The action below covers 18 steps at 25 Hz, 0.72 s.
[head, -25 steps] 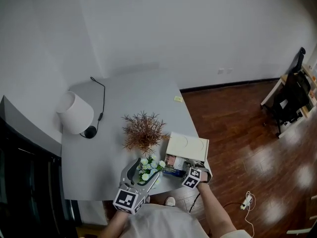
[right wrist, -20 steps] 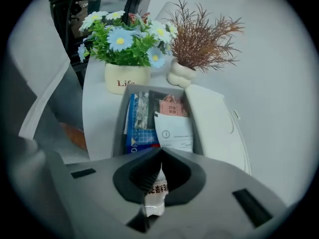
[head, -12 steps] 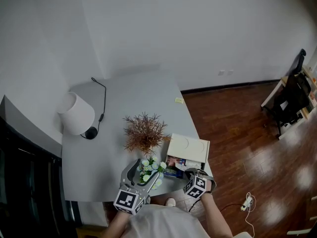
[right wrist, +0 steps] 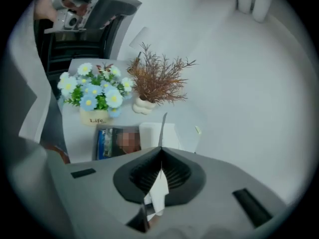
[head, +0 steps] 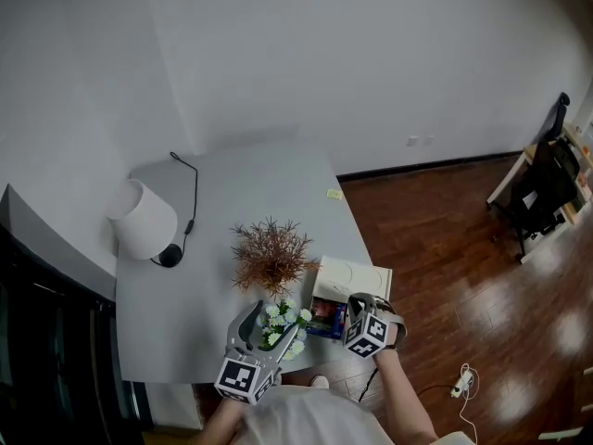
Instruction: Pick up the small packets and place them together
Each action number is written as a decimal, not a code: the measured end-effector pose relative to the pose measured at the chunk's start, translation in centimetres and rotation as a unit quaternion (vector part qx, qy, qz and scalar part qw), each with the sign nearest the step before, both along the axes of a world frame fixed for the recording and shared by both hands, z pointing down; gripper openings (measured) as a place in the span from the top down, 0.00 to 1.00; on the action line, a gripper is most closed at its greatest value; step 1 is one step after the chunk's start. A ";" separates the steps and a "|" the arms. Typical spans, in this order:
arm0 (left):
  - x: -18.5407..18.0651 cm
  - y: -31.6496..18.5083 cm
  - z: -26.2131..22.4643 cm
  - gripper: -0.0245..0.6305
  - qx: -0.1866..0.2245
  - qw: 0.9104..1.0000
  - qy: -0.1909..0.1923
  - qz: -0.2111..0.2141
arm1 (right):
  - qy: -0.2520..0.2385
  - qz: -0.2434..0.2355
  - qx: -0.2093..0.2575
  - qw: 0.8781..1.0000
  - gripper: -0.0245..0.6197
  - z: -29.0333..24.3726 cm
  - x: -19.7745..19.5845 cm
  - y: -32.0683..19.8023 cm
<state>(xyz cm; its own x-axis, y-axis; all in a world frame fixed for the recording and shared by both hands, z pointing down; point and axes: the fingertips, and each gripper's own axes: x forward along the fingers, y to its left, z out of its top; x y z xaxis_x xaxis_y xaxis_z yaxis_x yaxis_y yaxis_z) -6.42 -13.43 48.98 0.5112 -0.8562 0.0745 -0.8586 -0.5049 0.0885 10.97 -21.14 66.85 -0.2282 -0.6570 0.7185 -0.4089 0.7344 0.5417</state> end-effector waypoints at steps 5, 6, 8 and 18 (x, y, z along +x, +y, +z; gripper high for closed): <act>-0.8 0.1 0.5 0.46 -0.003 1.000 -0.010 -0.008 | 0.052 -0.008 0.017 0.998 0.96 2.5 -1.1 -4.3; -1.0 0.1 0.5 0.46 -0.004 1.000 -0.011 -0.011 | 0.063 -0.017 0.016 0.998 0.96 3.1 -1.5 -4.7; -1.2 0.1 0.5 0.46 -0.005 1.000 -0.012 -0.014 | 0.086 -0.040 0.010 0.995 0.96 4.2 -2.4 -4.9; -1.6 0.0 0.5 0.46 -0.002 1.000 -0.020 -0.013 | 0.091 -0.057 -0.041 0.993 0.89 7.2 -3.3 -3.4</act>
